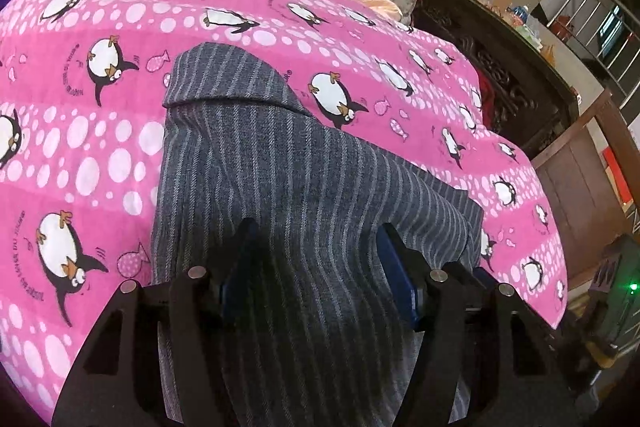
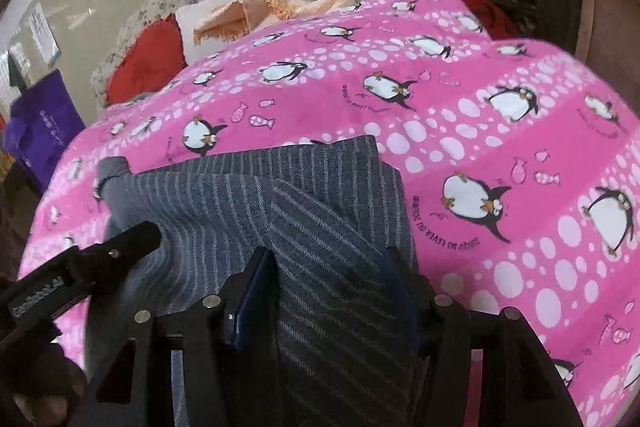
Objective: Fold large clothes
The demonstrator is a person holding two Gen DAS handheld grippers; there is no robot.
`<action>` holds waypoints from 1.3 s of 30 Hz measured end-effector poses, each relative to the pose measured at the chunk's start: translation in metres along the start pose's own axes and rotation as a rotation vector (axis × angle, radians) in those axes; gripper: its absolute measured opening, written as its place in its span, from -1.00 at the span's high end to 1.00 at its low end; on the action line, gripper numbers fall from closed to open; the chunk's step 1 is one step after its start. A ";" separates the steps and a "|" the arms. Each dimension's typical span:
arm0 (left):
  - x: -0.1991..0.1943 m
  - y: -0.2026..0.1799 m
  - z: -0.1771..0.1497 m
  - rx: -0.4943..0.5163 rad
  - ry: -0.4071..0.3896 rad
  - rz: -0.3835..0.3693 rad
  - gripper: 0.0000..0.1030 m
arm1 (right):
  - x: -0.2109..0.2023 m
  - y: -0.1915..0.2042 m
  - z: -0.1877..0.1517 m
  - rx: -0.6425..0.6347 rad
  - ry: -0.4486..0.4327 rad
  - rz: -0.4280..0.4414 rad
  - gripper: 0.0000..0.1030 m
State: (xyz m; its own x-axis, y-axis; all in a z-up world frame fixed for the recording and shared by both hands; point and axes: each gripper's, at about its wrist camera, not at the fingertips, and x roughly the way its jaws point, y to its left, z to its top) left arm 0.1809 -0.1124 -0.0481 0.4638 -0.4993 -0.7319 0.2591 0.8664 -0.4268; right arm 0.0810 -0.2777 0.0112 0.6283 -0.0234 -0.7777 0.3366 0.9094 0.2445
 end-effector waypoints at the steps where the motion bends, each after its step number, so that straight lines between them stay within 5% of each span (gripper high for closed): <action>1: -0.007 0.001 0.004 0.001 0.039 0.002 -0.19 | -0.007 -0.005 0.002 0.016 -0.010 0.007 -0.08; 3: -0.036 0.005 0.003 0.015 0.043 -0.025 -0.20 | -0.035 -0.021 0.003 0.031 -0.057 -0.013 -0.25; 4: -0.051 0.009 -0.002 0.037 0.009 -0.035 -0.42 | -0.048 -0.029 0.003 0.018 -0.076 -0.014 -0.52; 6: -0.074 0.020 -0.022 0.114 -0.065 0.008 -0.78 | -0.064 -0.043 0.001 -0.021 -0.071 0.027 -0.70; 8: -0.073 0.030 -0.046 0.190 -0.049 0.039 -0.79 | -0.061 -0.056 -0.006 -0.016 0.007 0.166 -0.70; 11: -0.056 0.044 -0.076 0.175 0.066 -0.066 -0.80 | -0.034 -0.068 -0.022 0.027 0.169 0.367 -0.70; 14: -0.057 0.039 -0.088 0.205 0.009 -0.080 -0.96 | -0.007 -0.063 -0.033 0.012 0.234 0.436 -0.70; 16: -0.052 0.033 -0.088 0.223 0.017 -0.067 -0.98 | 0.001 -0.055 -0.029 -0.021 0.192 0.475 -0.72; 21: -0.043 0.025 -0.082 0.252 0.046 -0.066 -0.98 | 0.029 -0.034 -0.008 -0.115 0.108 0.357 -0.31; 27: -0.039 0.025 -0.079 0.255 0.017 -0.072 -0.99 | 0.026 -0.017 -0.014 -0.233 0.048 0.249 -0.20; 31: -0.046 0.008 -0.083 0.315 -0.057 -0.027 0.11 | 0.029 -0.014 -0.014 -0.251 0.053 0.233 -0.07; 34: -0.059 -0.002 -0.083 0.351 -0.121 -0.011 0.41 | 0.029 -0.010 -0.014 -0.243 0.050 0.215 -0.01; 39: -0.084 0.009 -0.070 0.331 -0.180 -0.025 0.48 | 0.027 0.028 -0.013 -0.238 0.050 0.192 0.18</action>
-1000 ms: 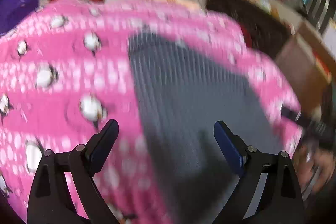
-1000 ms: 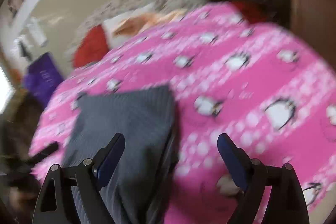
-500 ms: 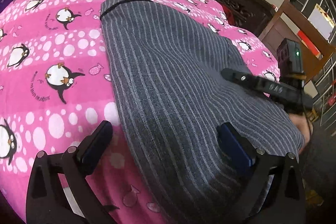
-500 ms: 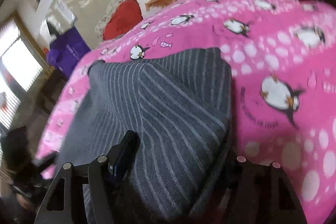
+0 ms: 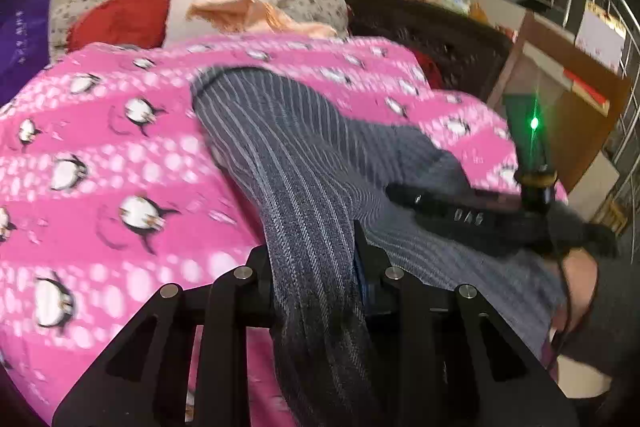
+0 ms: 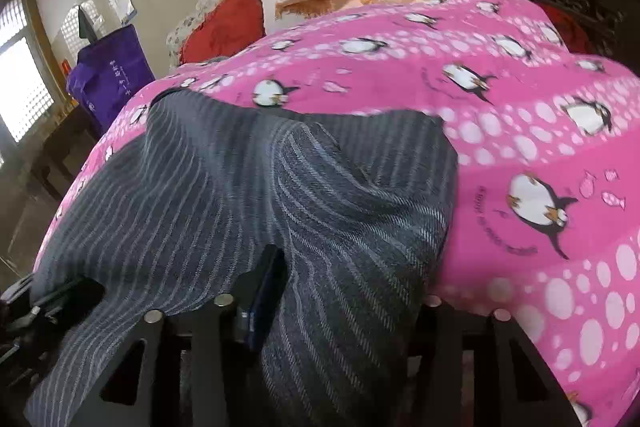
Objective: Fold large clothes
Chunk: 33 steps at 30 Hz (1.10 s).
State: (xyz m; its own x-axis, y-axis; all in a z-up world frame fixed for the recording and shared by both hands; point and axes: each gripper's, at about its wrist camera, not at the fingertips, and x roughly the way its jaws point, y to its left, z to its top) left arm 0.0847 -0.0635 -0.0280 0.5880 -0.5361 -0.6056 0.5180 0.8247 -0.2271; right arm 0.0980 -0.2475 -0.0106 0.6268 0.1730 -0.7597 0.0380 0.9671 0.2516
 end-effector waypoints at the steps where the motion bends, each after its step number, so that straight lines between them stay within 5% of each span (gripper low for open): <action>1: -0.007 0.008 0.003 -0.009 -0.007 0.005 0.49 | 0.002 0.007 0.002 -0.001 0.001 0.007 0.19; 10: -0.052 0.125 -0.009 -0.118 0.015 0.127 0.45 | 0.061 0.103 0.020 -0.016 0.027 0.179 0.14; 13: -0.029 0.148 -0.024 -0.149 0.110 0.103 0.11 | 0.061 0.100 0.020 -0.017 0.036 0.169 -0.01; 16: -0.028 0.151 -0.030 -0.179 0.094 0.129 -0.28 | 0.047 0.098 0.013 -0.104 0.041 0.130 -0.18; 19: -0.040 0.152 -0.028 -0.195 0.095 0.128 -0.28 | 0.018 0.088 0.000 -0.120 0.030 0.126 -0.25; 24: -0.099 0.138 -0.029 -0.171 -0.014 0.146 -0.28 | -0.046 0.090 -0.013 -0.195 -0.042 0.087 -0.24; 26: -0.117 0.121 -0.032 -0.141 -0.044 0.118 -0.28 | -0.071 0.103 -0.014 -0.262 -0.074 0.098 -0.06; 28: -0.125 0.107 -0.034 -0.126 -0.040 0.076 -0.27 | -0.088 0.123 -0.018 -0.347 -0.078 0.115 0.40; 33: -0.113 0.078 -0.047 -0.111 0.044 -0.018 -0.05 | -0.079 0.161 -0.049 -0.480 0.050 0.188 0.64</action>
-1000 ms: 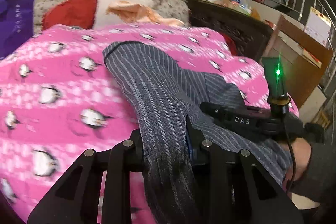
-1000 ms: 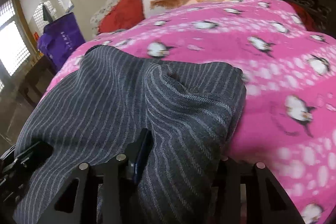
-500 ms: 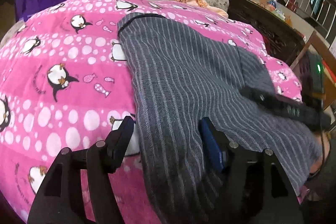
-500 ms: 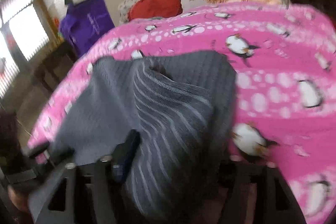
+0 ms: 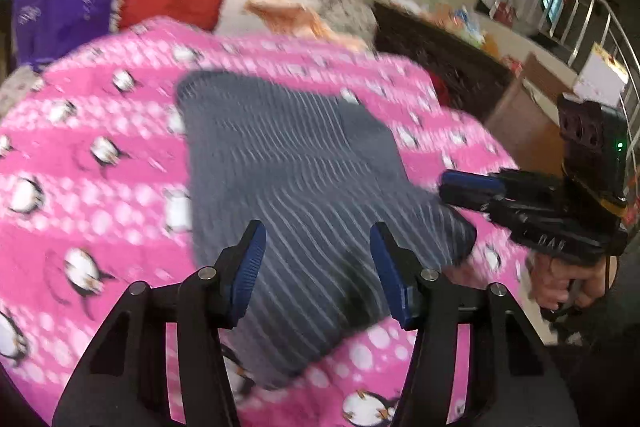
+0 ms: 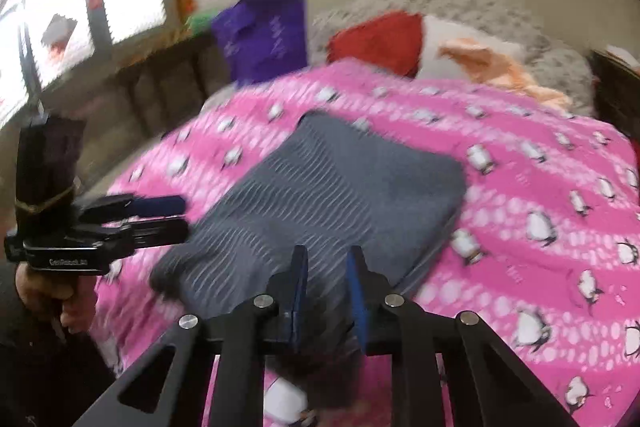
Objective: Fold large clothes
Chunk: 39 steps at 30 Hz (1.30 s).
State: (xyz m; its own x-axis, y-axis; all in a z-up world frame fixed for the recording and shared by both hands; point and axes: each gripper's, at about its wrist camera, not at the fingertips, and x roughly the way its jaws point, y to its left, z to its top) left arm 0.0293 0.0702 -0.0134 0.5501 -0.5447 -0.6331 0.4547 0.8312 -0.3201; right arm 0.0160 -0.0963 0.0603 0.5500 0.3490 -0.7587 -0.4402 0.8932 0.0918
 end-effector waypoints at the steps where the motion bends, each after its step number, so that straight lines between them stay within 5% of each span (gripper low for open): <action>1: 0.013 0.000 -0.006 -0.009 0.051 0.016 -0.04 | 0.007 0.000 -0.009 -0.003 0.038 0.002 0.64; 3: 0.033 0.003 -0.018 -0.035 0.109 0.027 -0.03 | 0.031 -0.005 -0.029 0.016 0.117 0.003 0.64; 9: 0.040 -0.002 -0.021 -0.036 0.055 0.060 -0.07 | 0.028 -0.016 -0.038 0.099 0.038 0.038 0.63; 13: 0.040 -0.007 -0.024 -0.006 0.024 0.032 -0.54 | 0.025 -0.013 -0.046 0.143 -0.007 0.019 0.59; 16: 0.042 -0.010 -0.022 -0.014 0.020 0.010 -0.69 | 0.024 -0.009 -0.052 0.155 -0.041 -0.013 0.55; 25: 0.037 0.009 -0.014 -0.241 -0.017 -0.068 -0.73 | 0.018 -0.006 -0.052 0.164 -0.056 -0.048 0.52; 29: 0.020 0.006 -0.006 -0.259 0.019 -0.103 -0.73 | -0.008 -0.004 -0.044 0.160 -0.105 -0.079 0.50; 31: -0.002 -0.010 0.000 -0.225 0.009 -0.052 -0.73 | -0.027 -0.006 -0.042 0.188 -0.138 -0.113 0.49; 35: -0.031 -0.045 0.006 -0.163 -0.003 0.084 -0.73 | -0.055 -0.020 -0.045 0.363 -0.056 -0.228 0.40; 39: -0.047 -0.070 0.008 -0.174 0.045 0.203 -0.73 | -0.082 -0.027 -0.058 0.548 -0.028 -0.211 0.40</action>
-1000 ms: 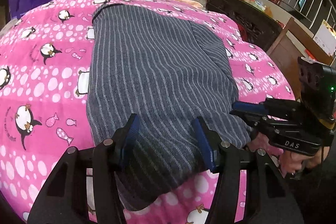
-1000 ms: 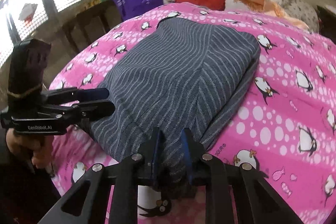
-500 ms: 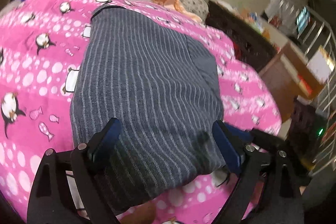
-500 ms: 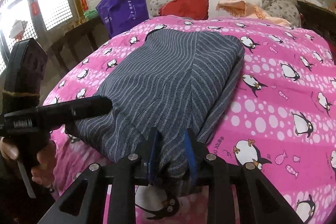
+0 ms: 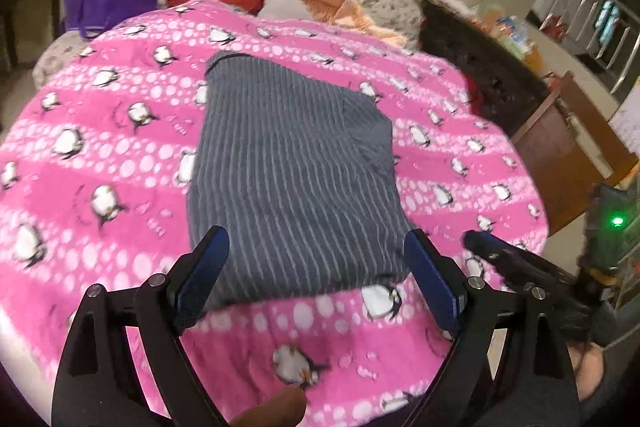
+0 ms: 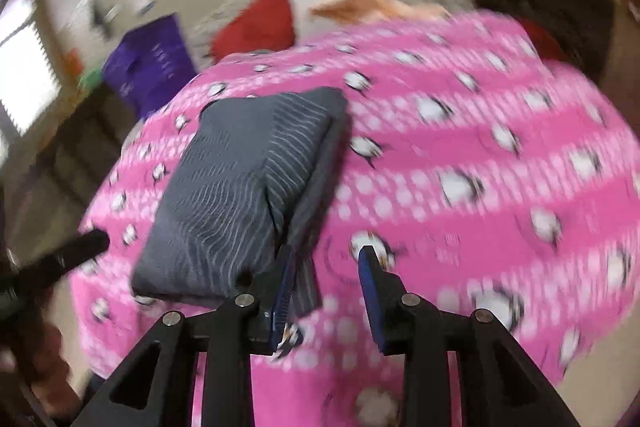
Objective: Fold large clothes
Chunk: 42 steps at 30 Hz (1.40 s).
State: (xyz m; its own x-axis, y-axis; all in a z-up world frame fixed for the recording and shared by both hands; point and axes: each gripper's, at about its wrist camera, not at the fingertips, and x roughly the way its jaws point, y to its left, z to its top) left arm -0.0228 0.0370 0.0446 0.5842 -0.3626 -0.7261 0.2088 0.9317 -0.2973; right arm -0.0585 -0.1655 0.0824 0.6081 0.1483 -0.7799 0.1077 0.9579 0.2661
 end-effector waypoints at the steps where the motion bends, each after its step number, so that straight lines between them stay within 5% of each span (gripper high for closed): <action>1: -0.004 -0.003 -0.001 -0.003 0.005 0.014 -0.73 | -0.007 0.000 -0.002 0.014 -0.003 0.004 0.40; 8: -0.033 -0.011 -0.018 -0.018 -0.018 0.145 -0.73 | -0.057 0.017 -0.016 -0.032 -0.084 -0.018 0.30; 9: -0.037 -0.010 -0.020 -0.023 -0.026 0.158 -0.73 | -0.062 0.019 -0.019 -0.047 -0.098 -0.035 0.22; 12: -0.043 -0.007 -0.026 -0.025 -0.038 0.181 -0.73 | -0.065 0.024 -0.025 -0.074 -0.115 -0.083 -0.49; 25: -0.029 -0.015 -0.045 0.033 -0.005 0.217 -0.73 | -0.070 0.036 -0.047 -0.102 -0.180 -0.155 -0.51; 42: -0.021 -0.011 -0.052 0.034 0.022 0.228 -0.73 | -0.062 0.047 -0.061 -0.133 -0.159 -0.120 -0.51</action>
State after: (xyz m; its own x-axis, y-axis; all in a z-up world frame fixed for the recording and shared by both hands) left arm -0.0779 0.0335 0.0309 0.6021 -0.1428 -0.7855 0.1003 0.9896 -0.1031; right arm -0.1387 -0.1152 0.1087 0.7144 0.0011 -0.6997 0.0887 0.9918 0.0921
